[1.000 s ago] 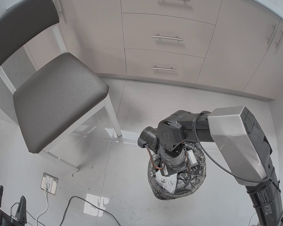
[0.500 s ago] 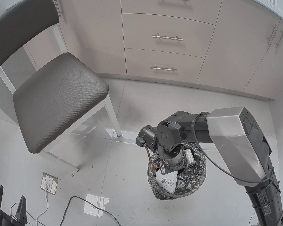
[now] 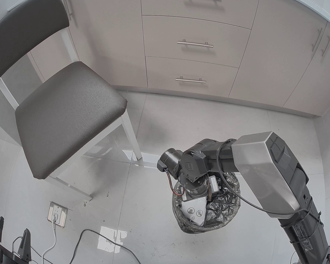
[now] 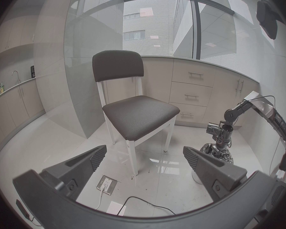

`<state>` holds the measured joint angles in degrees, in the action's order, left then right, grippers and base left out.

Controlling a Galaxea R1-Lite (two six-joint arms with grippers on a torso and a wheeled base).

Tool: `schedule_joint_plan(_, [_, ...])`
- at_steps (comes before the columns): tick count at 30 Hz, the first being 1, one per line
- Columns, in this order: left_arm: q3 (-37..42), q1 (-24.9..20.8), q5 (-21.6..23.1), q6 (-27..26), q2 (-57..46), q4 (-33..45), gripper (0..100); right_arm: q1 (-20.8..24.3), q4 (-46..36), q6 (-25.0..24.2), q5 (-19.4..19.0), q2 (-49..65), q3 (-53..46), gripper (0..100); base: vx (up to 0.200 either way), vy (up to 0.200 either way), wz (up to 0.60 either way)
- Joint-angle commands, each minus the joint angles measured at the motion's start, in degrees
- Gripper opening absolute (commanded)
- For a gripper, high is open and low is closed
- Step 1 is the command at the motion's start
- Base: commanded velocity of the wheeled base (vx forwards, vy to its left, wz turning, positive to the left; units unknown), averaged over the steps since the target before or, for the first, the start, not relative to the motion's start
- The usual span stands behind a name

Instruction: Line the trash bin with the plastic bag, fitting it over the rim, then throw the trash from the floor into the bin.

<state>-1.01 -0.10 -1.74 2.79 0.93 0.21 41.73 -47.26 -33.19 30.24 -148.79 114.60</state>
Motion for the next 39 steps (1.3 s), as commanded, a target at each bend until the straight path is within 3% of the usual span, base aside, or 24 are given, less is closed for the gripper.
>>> schedule_joint_plan(1, [0.8, 0.0, 0.0, 0.0, -0.8, 0.0, 100, -1.5, 2.4, 0.0, 0.0, -3.0, 0.0, 0, 0.0, 0.0, 0.0])
schedule_joint_plan(7, [0.8, 0.0, 0.0, 0.0, -0.8, 0.1, 100, -3.0, 6.2, 0.1, 0.0, -5.9, 0.0, 0, 0.0, 0.0, 0.0])
schedule_joint_plan(15, [0.8, 0.0, 0.0, 0.0, -0.8, 0.1, 100, -5.2, 15.7, 5.2, -0.4, -9.2, 0.0, 0, 0.0, 0.0, 0.0])
schedule_joint_plan(24, [0.8, 0.0, 0.0, 0.0, -0.8, 0.0, 100, -6.6, 21.9, 6.9, -0.4, -12.8, 0.0, 0, 0.0, 0.0, 0.0])
schedule_joint_plan(39, [0.9, 0.0, 0.0, 0.0, -0.8, 0.0, 100, -8.6, 25.0, 6.9, 0.0, -15.6, 0.0, 0, 0.0, 0.0, 0.0])
